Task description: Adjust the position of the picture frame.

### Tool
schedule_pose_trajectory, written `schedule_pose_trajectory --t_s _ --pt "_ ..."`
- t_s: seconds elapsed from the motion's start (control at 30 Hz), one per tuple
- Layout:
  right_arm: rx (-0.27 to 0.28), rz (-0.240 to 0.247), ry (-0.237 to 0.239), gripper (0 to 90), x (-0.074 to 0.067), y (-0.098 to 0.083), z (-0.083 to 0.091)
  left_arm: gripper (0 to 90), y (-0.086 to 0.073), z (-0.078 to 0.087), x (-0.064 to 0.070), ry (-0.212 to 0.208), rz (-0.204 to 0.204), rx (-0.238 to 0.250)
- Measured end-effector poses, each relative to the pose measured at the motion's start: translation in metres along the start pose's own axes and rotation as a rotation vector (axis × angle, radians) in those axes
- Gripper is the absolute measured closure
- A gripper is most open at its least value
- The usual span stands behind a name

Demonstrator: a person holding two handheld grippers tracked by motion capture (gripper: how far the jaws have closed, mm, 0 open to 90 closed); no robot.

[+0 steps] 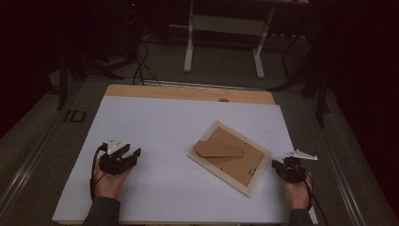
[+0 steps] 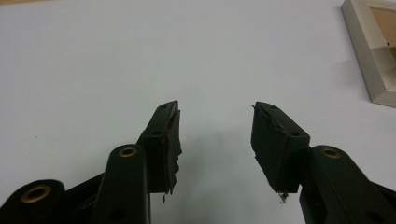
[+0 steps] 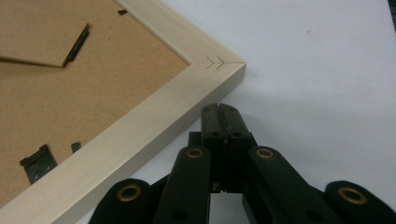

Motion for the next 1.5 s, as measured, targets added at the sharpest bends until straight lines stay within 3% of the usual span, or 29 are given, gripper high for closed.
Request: schedule_pose_trajectory --t_s 0.3,0.5,0.73,1.07,1.5 --pt "-0.009 -0.021 0.016 89.9 -0.003 0.0 -0.007 56.0 0.0 -0.001 -0.001 0.001 0.007 -0.001" --pt "-0.032 -0.009 -0.001 89.9 -0.006 0.0 -0.008 60.2 0.0 -0.001 -0.001 -0.031 0.03 0.001" --pt "-0.027 -0.012 -0.004 89.9 -0.007 0.002 -0.011 60.4 -0.003 -0.005 0.005 -0.046 0.006 -0.019" --pt "-0.029 -0.001 -0.007 89.9 -0.01 0.009 -0.019 60.3 -0.006 -0.009 0.006 -0.053 0.006 -0.035" --pt "-0.036 -0.088 0.018 89.9 -0.006 0.025 -0.034 61.0 -0.006 -0.009 0.006 -0.052 -0.007 -0.036"
Point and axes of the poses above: each handheld gripper's, and its own axes: z roughly backward along the jaws, y roughly out of its top, x roughly to its right, the point moved 8 cm from there along -z, roughly forward along the jaws, and after that the axes turned 1 degree about z, right-handed, at the moved point
